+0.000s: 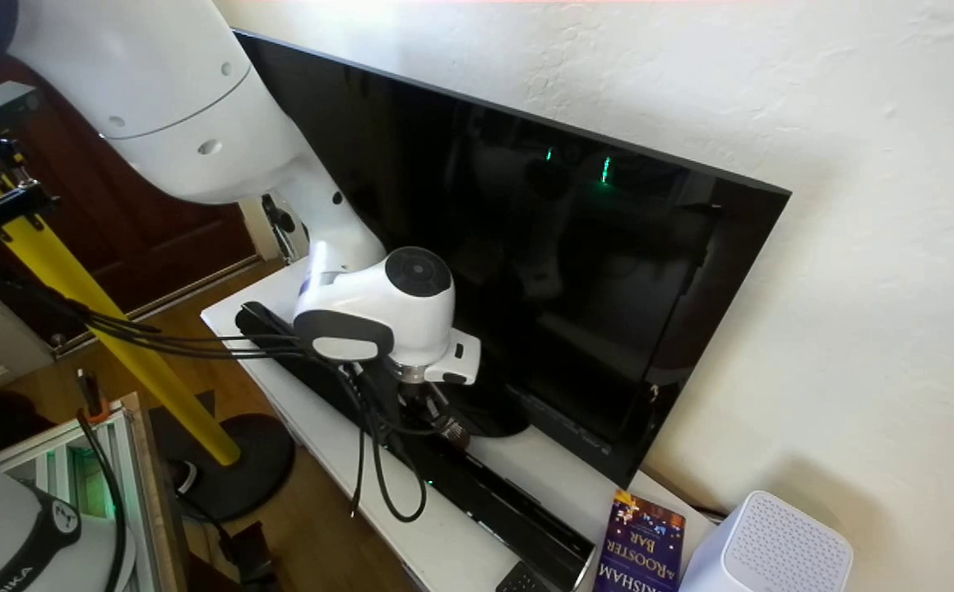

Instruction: Press a button on the black speaker.

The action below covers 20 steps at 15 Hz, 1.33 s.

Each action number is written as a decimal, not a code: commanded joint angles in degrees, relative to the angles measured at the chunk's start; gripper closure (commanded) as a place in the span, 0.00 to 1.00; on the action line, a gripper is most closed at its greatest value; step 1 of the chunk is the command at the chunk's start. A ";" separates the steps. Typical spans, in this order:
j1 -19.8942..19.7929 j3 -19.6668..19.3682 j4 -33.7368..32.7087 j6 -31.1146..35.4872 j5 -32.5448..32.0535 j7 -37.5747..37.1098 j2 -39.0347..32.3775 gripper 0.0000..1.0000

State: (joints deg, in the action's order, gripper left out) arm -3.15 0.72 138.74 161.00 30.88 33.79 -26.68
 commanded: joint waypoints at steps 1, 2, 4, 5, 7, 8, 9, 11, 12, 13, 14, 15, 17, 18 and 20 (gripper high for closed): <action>-2.64 1.61 -0.72 -1.47 -9.75 -7.86 -1.70 1.00; -4.35 3.73 -0.76 -0.48 -9.93 -7.31 -1.39 1.00; -8.65 8.85 -0.50 1.95 -8.12 -3.90 -0.49 1.00; -10.47 11.19 -0.27 2.87 -7.43 -2.88 -0.02 1.00; -13.50 15.12 0.09 3.46 -7.31 -2.05 0.72 1.00; -14.65 16.69 0.21 3.73 -7.44 -1.90 1.00 1.00; -15.12 17.36 0.38 3.28 -8.10 -2.08 1.30 1.00; -14.54 16.86 0.82 2.67 -9.61 -3.35 1.91 1.00; -14.06 16.27 0.98 2.64 -10.13 -3.96 2.13 1.00; -13.89 15.97 0.99 2.44 -10.53 -4.17 2.21 1.00; -13.44 15.31 1.17 2.54 -11.24 -4.72 2.31 1.00; -13.05 14.62 1.19 2.15 -12.01 -5.49 2.35 1.00; -11.45 12.12 1.34 0.66 -14.58 -7.83 2.50 1.00; -10.67 10.99 1.38 -0.04 -15.84 -9.10 2.44 1.00; -9.83 9.70 1.36 -1.08 -17.56 -10.53 2.25 1.00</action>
State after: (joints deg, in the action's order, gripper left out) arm -14.94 12.74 139.18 162.26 16.99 27.17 -25.90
